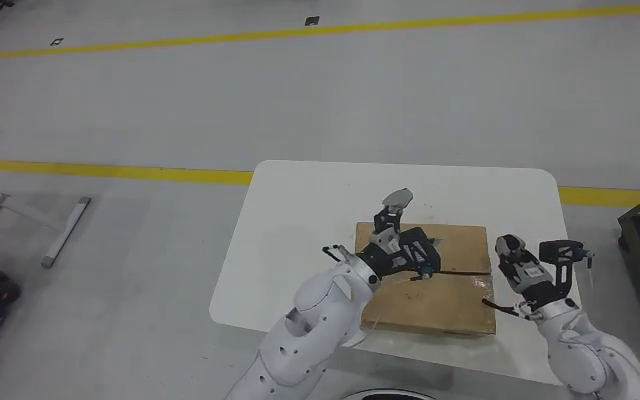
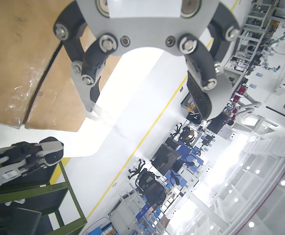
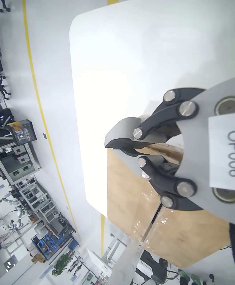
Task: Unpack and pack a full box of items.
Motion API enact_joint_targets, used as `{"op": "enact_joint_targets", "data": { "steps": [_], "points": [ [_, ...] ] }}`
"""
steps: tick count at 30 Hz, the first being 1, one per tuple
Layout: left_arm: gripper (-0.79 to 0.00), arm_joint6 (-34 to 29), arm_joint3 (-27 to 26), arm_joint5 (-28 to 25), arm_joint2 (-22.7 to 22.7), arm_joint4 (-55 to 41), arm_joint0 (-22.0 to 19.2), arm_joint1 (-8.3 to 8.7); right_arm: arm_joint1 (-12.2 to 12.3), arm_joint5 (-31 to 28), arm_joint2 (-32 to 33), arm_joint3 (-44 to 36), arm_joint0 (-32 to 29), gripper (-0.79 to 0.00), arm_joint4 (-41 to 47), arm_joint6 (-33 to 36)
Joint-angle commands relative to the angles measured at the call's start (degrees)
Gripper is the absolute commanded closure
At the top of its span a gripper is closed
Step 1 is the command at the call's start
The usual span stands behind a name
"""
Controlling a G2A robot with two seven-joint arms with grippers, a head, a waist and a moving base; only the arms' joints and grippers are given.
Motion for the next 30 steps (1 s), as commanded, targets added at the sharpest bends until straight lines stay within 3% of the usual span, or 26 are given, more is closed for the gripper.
{"op": "enact_joint_targets", "data": {
  "steps": [1, 11, 16, 23, 30],
  "points": [
    [-0.785, -0.02, 0.81, -0.14, 1.02, 0.52, -0.30, -0.28, 0.02, -0.27, 0.79, 0.02, -0.71, 0.000, 0.60, -0.26],
    [-0.785, -1.26, 2.46, -0.01, 4.21, 1.75, -1.96, -1.74, 0.04, -2.28, 3.49, 0.53, -2.76, 0.000, 3.63, -0.95],
    [-0.785, -2.94, 1.02, 0.59, 2.79, 1.81, -0.89, -1.74, 0.07, -4.72, 4.58, -0.61, -3.29, -0.006, 7.27, 0.57],
    [-0.785, -8.16, -6.50, -2.19, -5.33, 1.09, 5.59, 0.11, 0.52, -9.98, 5.12, -5.49, -4.11, -0.286, 5.44, 5.07],
    [-0.785, -15.41, -14.99, -10.59, -13.85, -1.14, 14.91, 2.25, 0.87, -13.26, 2.56, -8.34, -3.23, -0.376, -2.67, 8.15]
  ]
}}
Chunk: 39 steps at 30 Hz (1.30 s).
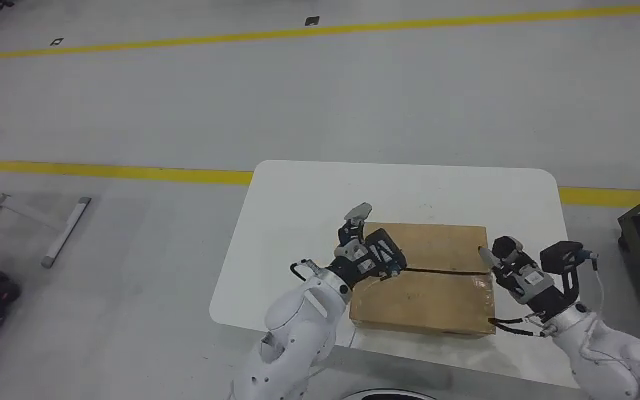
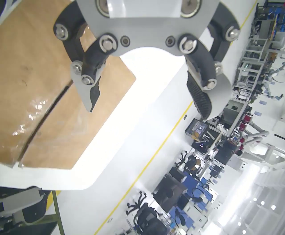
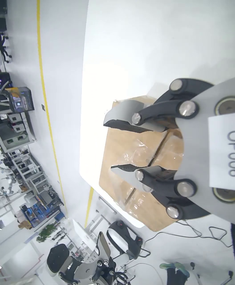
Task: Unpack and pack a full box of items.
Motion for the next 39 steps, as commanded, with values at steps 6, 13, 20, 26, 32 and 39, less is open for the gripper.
{"op": "enact_joint_targets", "data": {
  "steps": [6, 13, 20, 26, 32, 39],
  "points": [
    [-0.785, -6.43, -3.07, -6.44, -4.89, -5.51, 6.91, 1.06, -0.03, -0.06, -4.45, 1.72, 2.51, -0.388, -5.26, 2.12],
    [-0.785, -10.98, -2.56, -7.19, -6.39, -15.32, 7.58, 0.89, -0.18, 2.56, -8.39, 3.56, 5.52, -0.388, -9.81, 4.03],
    [-0.785, -15.17, 0.95, -8.82, -6.76, -19.90, 5.17, 0.87, -0.43, 5.71, -11.19, 4.90, 8.20, -0.360, -11.11, 5.72],
    [-0.785, -15.15, 1.76, -8.92, -6.17, -18.23, 4.14, 1.07, -0.37, 7.78, -13.41, 1.87, 8.81, -0.425, -17.64, 7.61],
    [-0.785, -14.74, 1.34, -9.36, -6.78, -18.54, 4.58, 1.41, 0.28, 6.81, -10.09, -4.76, 5.07, -0.785, -20.82, 9.07],
    [-0.785, -14.74, 2.12, -10.02, -6.93, -19.12, 4.32, 1.69, 0.65, 6.04, -8.89, -6.98, 3.85, -0.785, -22.99, 11.57]
  ]
}}
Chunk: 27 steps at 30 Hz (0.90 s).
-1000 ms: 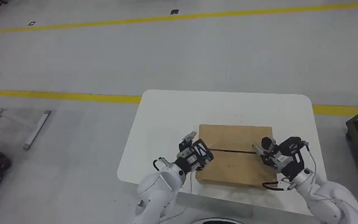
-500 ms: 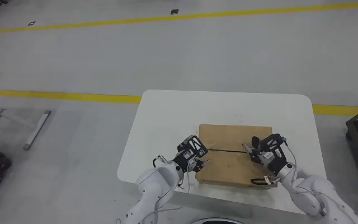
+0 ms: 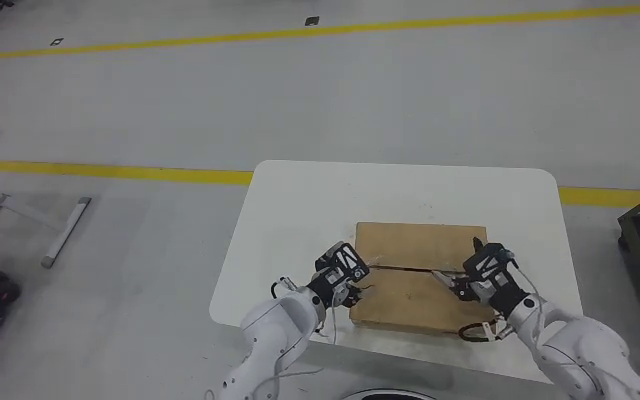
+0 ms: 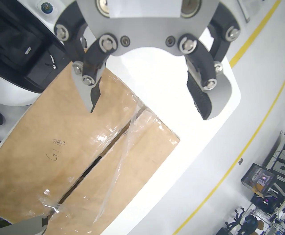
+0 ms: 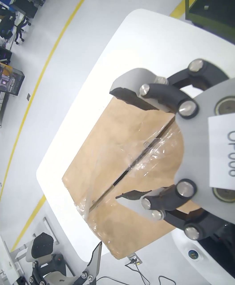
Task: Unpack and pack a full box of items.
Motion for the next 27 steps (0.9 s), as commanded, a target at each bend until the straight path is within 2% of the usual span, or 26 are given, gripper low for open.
{"op": "enact_joint_targets", "data": {
  "steps": [1, 6, 8, 11, 13, 15, 17, 19, 21, 27],
  "points": [
    [-0.785, 0.05, 0.34, -0.14, -0.02, -0.10, -0.26, 0.07, 0.01, -0.08, -0.82, 0.48, 0.80, -0.785, -1.13, 0.80],
    [-0.785, -0.13, 0.81, -0.18, -0.08, -0.42, -0.72, 0.22, -0.34, 1.50, -4.83, 3.13, 4.22, -0.785, -2.30, 1.79],
    [-0.785, -0.15, 0.92, -0.23, -0.13, -0.59, -0.85, 0.29, -0.56, 2.42, -6.48, 4.67, 5.88, -0.751, -1.99, 2.15],
    [-0.785, -0.31, 1.12, -0.10, -0.32, -0.95, -0.91, 0.39, -0.88, 4.58, -8.30, 6.84, 8.07, -0.619, -2.03, 2.80],
    [-0.785, -0.47, 1.37, -0.01, -0.49, -1.15, -0.97, 0.47, -1.06, 6.21, -9.17, 7.78, 9.08, -0.385, -2.19, 3.36],
    [-0.785, -0.58, 1.62, 0.10, -0.58, -1.31, -1.05, 0.53, -1.17, 7.60, -9.75, 8.35, 9.80, -0.354, -3.14, 3.85],
    [-0.785, -0.71, 1.91, 0.22, -0.61, -1.61, -1.13, 0.58, -1.27, 8.72, -10.12, 8.63, 10.26, -0.280, -3.51, 3.90],
    [-0.785, -0.91, 2.25, 0.05, -0.46, -2.30, -1.21, 0.60, -1.28, 9.61, -10.21, 8.57, 10.52, -0.240, -4.70, 3.90],
    [-0.785, -1.17, 2.48, -0.24, -0.29, -2.78, -1.43, 0.64, -1.32, 10.83, -10.30, 8.46, 10.48, -0.117, -5.85, 3.43],
    [-0.785, -1.67, 3.32, -0.10, 0.46, -3.25, -2.06, 0.69, -1.23, 11.33, -10.41, 7.44, 9.39, -0.012, -9.38, 1.06]
  ]
}}
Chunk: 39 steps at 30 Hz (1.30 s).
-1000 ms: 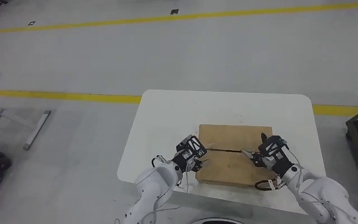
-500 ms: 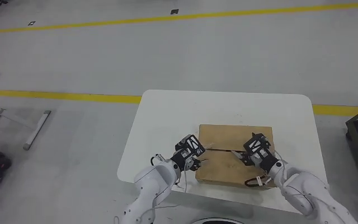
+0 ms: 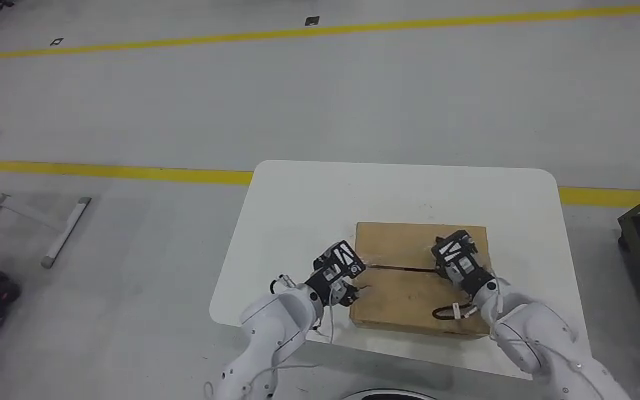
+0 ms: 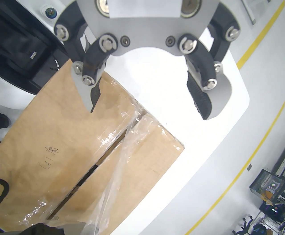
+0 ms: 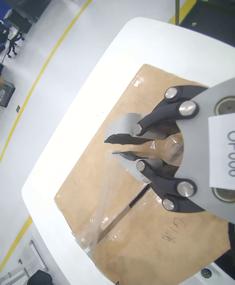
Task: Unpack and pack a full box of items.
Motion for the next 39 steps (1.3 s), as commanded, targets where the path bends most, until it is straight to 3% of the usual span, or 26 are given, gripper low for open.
{"op": "enact_joint_targets", "data": {
  "steps": [1, 15, 33, 39],
  "points": [
    [-0.785, -0.21, 0.33, 0.10, 0.26, 0.02, -0.26, 0.02, 0.06, -0.06, 0.09, -0.48, -0.58, -0.003, -1.15, -1.07],
    [-0.785, -0.80, 0.93, 0.63, 1.12, -0.14, -0.75, 0.32, 1.11, -4.13, 2.54, -5.56, -5.81, 0.000, -13.70, -9.51],
    [-0.785, -0.92, 1.27, 1.41, 1.54, -0.46, -1.44, 0.70, 2.24, -9.58, 4.45, -6.25, -7.17, 0.000, -27.56, -8.67],
    [-0.785, -0.72, 1.45, 1.62, 1.76, -0.50, -1.81, 0.80, 2.20, -8.58, 4.65, -5.77, -7.33, 0.000, -27.05, -9.62]
  ]
}}
